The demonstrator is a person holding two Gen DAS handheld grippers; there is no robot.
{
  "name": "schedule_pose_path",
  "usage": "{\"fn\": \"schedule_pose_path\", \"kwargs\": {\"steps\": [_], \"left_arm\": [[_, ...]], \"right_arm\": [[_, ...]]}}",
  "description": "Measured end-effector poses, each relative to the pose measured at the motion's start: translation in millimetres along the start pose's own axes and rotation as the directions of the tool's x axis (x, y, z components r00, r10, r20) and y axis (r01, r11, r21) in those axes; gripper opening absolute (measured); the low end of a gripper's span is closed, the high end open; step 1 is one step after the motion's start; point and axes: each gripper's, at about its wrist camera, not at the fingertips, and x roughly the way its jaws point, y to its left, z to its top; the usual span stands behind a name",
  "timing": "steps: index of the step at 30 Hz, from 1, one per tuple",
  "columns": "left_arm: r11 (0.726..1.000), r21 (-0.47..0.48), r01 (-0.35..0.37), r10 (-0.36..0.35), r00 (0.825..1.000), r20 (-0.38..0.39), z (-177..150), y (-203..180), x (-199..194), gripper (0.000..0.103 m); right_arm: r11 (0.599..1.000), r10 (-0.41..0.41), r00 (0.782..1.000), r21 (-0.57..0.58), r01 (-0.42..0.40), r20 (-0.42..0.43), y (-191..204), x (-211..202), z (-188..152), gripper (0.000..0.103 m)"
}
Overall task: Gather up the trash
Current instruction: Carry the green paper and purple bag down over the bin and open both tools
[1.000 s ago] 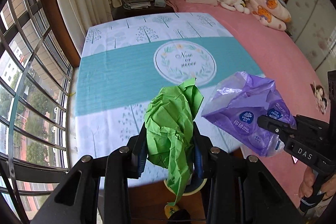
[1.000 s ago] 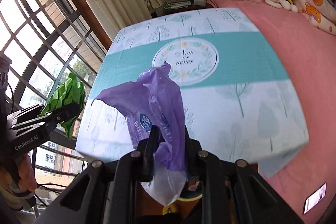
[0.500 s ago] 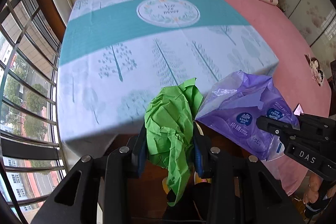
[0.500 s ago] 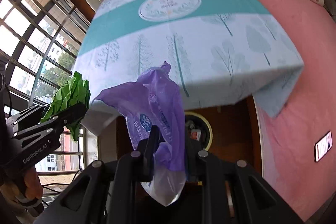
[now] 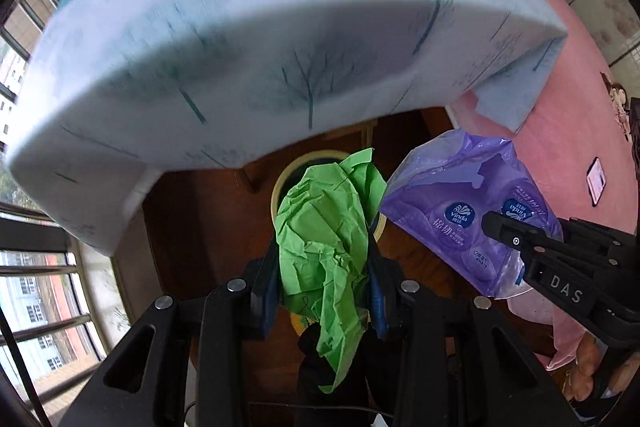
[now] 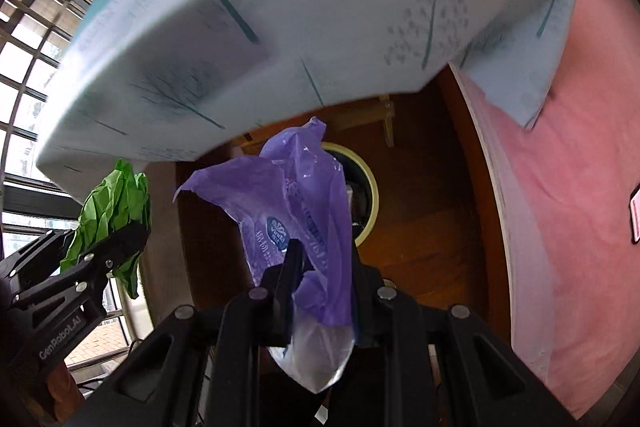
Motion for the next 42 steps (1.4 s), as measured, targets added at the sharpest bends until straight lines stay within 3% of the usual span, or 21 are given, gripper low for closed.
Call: {"fn": "schedule_pose_path", "kwargs": {"steps": [5,12,20,22,24,30,42], "left_arm": [[1.000,-0.030,-0.005,0.005,1.000,-0.018,-9.4,-8.3,62.0,0.034],[0.994,-0.098,0.041,-0.046,0.998,-0.046,-21.7,-9.8,145.7,0.035],[0.995,-0.096,0.030,-0.032,0.999,-0.025,-21.8,-11.2,208.3,0.040],[0.996,-0.089,0.027,-0.028,0.999,-0.020,-18.6,-10.9,216.0,0.047],[0.997,-0.079,0.017,-0.017,1.000,-0.007,-15.3,-8.8,220.4,0.062],[0.996,-0.088,-0.001,0.001,1.000,-0.004,-7.3,2.9,229.5,0.085],[0.986,-0.151,-0.070,0.076,0.997,0.032,-14.6,40.2,214.3,0.089]], "right_arm": [[1.000,0.003,1.000,0.029,-0.002,-0.027,-18.4,56.3,-4.7,0.020],[0.999,-0.019,1.000,0.038,0.020,-0.022,-31.2,127.1,-7.5,0.020],[0.998,-0.033,0.999,0.051,0.033,-0.004,-48.0,174.2,-3.8,0.020],[0.998,-0.032,0.999,0.052,0.031,0.003,-49.9,179.7,-2.0,0.020],[0.998,-0.030,1.000,0.055,0.030,0.003,-51.1,184.1,1.0,0.020],[0.998,-0.025,1.000,0.052,0.025,-0.001,-48.3,194.2,7.3,0.020],[0.999,0.049,0.999,-0.008,-0.049,-0.008,-14.4,218.8,24.2,0.024]]}}
